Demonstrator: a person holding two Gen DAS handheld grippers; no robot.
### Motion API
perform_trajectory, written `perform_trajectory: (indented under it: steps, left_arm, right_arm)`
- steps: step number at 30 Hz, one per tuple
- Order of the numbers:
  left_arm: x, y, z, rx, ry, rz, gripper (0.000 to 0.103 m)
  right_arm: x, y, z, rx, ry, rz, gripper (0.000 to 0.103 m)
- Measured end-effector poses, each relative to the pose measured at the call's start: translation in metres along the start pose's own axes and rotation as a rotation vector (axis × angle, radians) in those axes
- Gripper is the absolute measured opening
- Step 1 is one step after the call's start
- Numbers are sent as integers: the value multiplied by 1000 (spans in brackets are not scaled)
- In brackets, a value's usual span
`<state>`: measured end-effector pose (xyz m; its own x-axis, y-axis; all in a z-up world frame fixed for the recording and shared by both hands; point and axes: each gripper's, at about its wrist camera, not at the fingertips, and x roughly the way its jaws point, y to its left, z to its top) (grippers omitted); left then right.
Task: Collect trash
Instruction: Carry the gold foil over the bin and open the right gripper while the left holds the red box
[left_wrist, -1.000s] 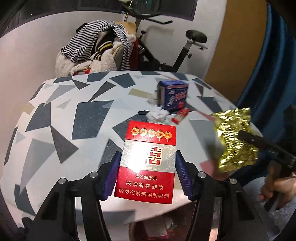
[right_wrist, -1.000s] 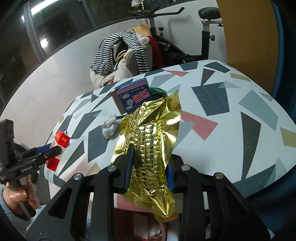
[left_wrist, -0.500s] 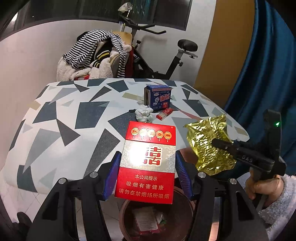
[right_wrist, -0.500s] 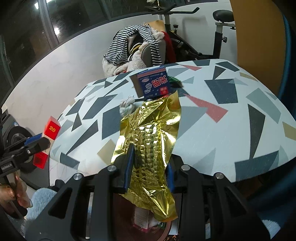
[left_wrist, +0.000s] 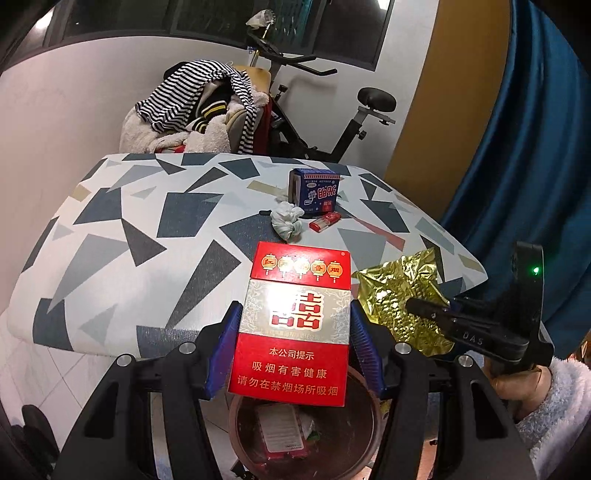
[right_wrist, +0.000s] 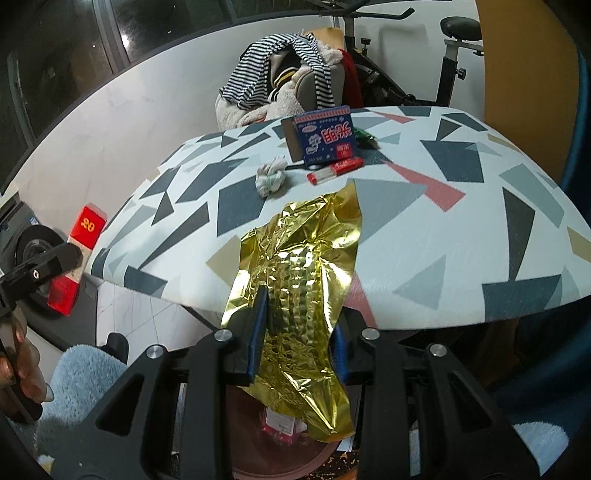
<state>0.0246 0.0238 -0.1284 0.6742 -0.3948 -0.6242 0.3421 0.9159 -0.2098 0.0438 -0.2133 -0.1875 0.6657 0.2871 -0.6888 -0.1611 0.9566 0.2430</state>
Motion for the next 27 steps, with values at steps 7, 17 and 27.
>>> perform_trajectory:
  steps: [7,17,27]
  left_arm:
    - [-4,8,-7,-29,-3,-3,57]
    - [-2,12,-16,-45,11,6,57]
    - [7,13,-20,-51,32,-1,57]
  right_arm:
    - [7,8,-8,-18,33,7,33]
    - [20,12,-22,-27,80,25,33]
    - [30,14,-27,-24,108,43,33]
